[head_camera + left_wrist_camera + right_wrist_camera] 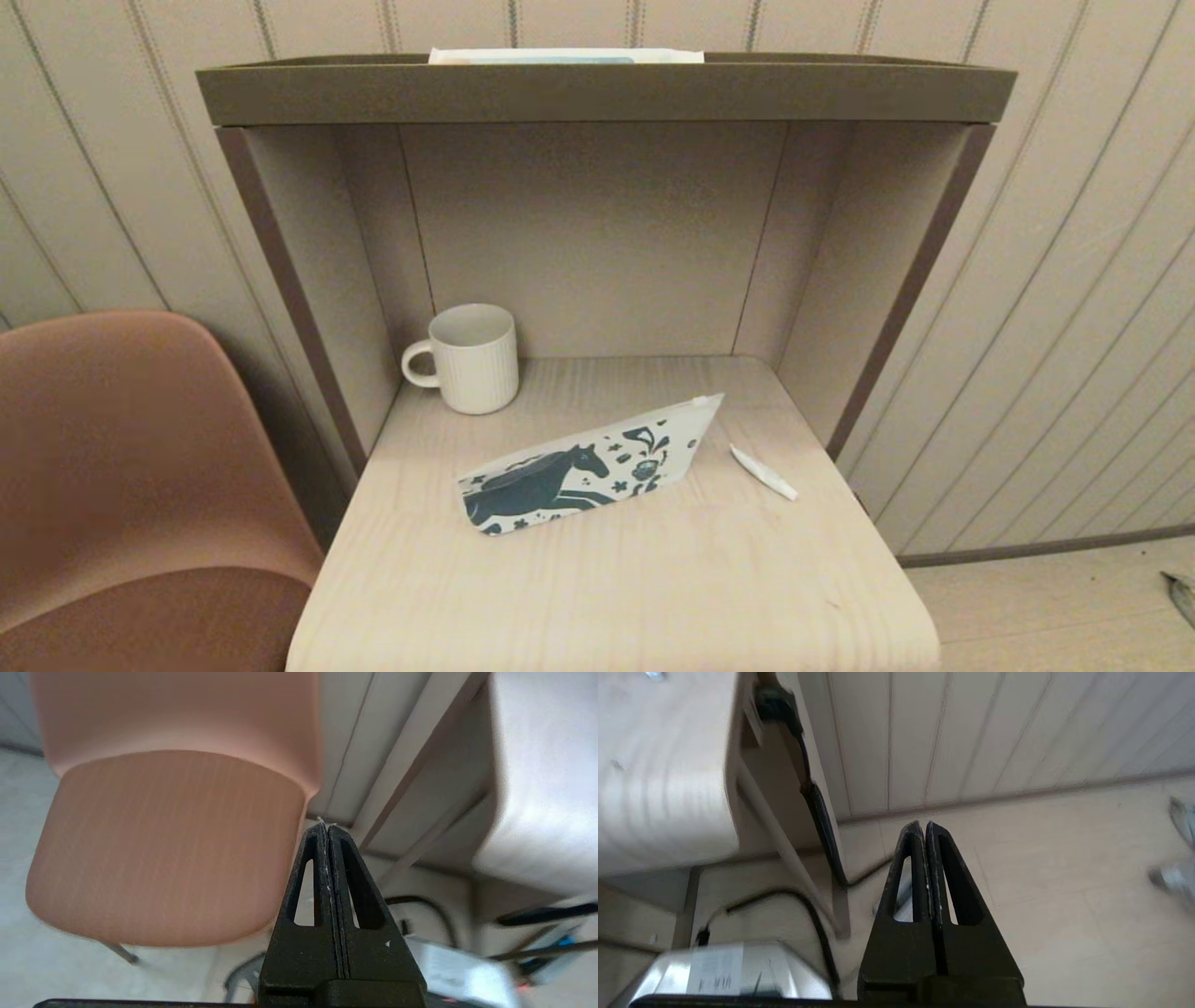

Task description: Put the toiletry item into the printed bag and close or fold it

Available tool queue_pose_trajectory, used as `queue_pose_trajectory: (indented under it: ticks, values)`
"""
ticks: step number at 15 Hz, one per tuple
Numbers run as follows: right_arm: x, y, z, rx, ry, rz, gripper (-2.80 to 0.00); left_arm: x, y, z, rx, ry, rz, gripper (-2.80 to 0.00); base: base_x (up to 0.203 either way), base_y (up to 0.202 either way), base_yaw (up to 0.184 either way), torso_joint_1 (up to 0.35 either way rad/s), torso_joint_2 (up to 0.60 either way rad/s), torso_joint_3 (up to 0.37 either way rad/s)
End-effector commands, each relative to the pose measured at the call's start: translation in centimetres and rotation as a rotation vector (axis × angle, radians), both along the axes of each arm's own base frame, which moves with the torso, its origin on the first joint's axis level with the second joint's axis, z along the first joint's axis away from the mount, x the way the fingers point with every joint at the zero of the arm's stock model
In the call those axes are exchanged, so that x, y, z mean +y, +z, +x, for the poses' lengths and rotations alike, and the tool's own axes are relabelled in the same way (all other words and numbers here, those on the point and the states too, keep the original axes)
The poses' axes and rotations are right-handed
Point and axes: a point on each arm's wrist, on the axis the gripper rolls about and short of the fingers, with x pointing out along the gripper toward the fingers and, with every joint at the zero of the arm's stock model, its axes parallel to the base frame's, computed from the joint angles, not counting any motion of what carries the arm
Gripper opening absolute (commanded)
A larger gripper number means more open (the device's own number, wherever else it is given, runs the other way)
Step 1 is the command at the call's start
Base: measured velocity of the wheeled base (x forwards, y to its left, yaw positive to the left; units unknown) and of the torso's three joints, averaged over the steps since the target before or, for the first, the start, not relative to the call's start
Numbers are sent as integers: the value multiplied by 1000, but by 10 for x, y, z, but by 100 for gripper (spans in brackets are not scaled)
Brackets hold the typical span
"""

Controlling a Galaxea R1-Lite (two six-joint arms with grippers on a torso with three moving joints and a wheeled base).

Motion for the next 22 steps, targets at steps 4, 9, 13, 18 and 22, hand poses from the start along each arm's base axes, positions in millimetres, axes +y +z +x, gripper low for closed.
queue_pose_trajectory:
  ticks: [4,9,13,18,22]
  values:
    - [3,-26,19,-241,287,-51,-280,0,-72,24,-139,-83,185,-280,0,0,0,0,0,0]
    - [5,-30,18,-267,459,-145,-280,-3,-81,26,-181,-249,243,-280,0,0,0,0,0,0]
    - [5,-35,18,-226,506,-131,-280,-3,-81,26,-184,-280,278,-280,0,0,0,0,0,0]
    - [2,-45,5,-261,489,-135,-280,-3,-82,27,-185,-271,271,-280,0,0,0,0,0,0]
    - [-4,-40,-8,-441,165,-220,-280,-3,-82,27,-196,-276,268,-280,0,0,0,0,0,0]
